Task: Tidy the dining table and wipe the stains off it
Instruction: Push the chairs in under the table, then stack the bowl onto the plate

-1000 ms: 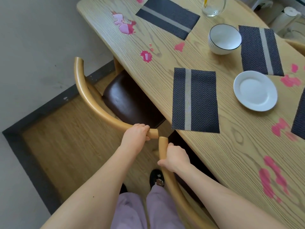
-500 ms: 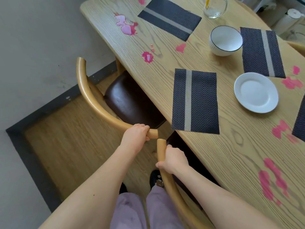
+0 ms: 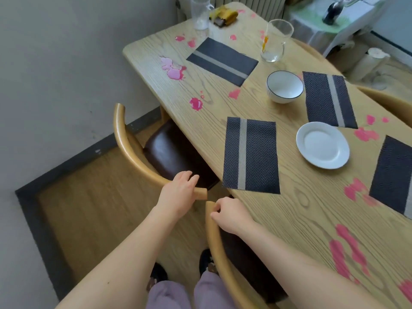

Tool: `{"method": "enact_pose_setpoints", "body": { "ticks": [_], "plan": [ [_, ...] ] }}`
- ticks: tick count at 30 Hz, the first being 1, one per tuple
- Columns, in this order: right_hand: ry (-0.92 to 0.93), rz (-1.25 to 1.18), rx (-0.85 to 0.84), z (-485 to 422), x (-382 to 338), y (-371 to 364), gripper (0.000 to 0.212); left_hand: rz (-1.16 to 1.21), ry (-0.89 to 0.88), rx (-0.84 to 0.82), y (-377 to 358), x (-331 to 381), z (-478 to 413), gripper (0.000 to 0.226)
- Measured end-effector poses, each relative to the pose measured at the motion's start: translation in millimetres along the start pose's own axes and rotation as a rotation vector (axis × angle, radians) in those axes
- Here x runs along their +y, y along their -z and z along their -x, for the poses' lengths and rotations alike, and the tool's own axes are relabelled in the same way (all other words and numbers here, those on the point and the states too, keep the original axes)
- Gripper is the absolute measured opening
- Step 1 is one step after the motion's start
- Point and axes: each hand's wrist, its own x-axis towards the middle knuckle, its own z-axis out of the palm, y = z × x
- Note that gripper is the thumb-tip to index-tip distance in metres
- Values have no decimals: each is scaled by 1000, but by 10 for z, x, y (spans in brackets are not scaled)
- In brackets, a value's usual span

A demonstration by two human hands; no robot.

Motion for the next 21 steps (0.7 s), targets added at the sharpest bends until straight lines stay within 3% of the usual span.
{"method": "enact_pose_setpoints", "body": {
  "ticks": [7, 14, 21],
  "plan": [
    [148, -130, 118, 260, -50, 480, 22, 49, 25, 156, 616, 273, 323, 48],
    [156, -220, 246, 729, 31, 884, 21, 115, 17, 288, 991, 566, 800, 43],
    [129, -252, 255, 1410, 272, 693, 18, 174, 3, 295, 905, 844, 1385, 42]
  ]
}}
